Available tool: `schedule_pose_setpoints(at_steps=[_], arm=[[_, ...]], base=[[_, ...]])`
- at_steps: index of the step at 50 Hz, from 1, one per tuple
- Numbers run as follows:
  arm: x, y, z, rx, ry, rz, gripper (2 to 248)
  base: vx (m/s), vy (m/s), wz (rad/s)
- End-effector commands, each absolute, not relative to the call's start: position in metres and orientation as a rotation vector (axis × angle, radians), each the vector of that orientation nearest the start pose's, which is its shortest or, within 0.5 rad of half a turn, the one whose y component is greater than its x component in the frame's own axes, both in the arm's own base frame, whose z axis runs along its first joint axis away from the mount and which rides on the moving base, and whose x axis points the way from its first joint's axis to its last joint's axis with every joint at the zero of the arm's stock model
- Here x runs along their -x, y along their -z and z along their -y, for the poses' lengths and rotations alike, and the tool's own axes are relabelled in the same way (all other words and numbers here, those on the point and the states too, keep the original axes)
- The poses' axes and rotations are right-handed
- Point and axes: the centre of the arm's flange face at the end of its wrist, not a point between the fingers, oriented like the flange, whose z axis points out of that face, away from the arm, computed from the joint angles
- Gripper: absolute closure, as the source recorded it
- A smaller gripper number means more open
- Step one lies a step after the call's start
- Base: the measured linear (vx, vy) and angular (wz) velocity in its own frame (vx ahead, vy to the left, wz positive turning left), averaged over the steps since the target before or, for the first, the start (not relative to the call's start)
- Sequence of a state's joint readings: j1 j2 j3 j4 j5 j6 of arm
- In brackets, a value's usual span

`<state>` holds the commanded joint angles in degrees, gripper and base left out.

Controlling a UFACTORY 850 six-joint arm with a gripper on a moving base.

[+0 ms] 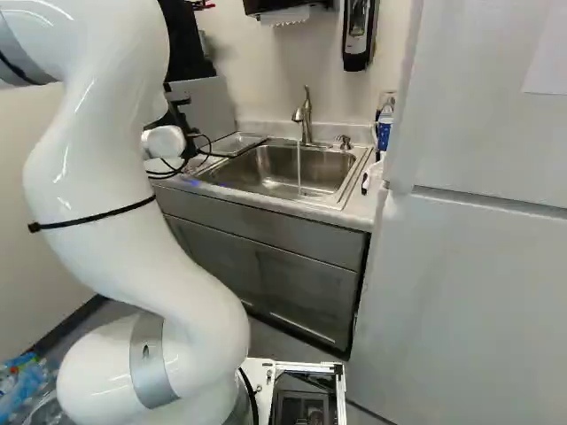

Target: Rinse the cup and place it in the tray

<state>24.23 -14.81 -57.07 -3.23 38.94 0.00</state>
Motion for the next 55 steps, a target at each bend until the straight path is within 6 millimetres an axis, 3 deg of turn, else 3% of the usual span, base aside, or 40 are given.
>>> schedule_pose_setpoints(at_steps=[26, 55], arm=[[-0.526, -0.543, -0.2, 2.127, 1.924, 0.469, 124], [-0.521, -0.544, -0.154, 2.179, 1.96, 0.394, 124]], base=[[0.0, 0.0, 0.0], [0.0, 0.0, 0.0]])
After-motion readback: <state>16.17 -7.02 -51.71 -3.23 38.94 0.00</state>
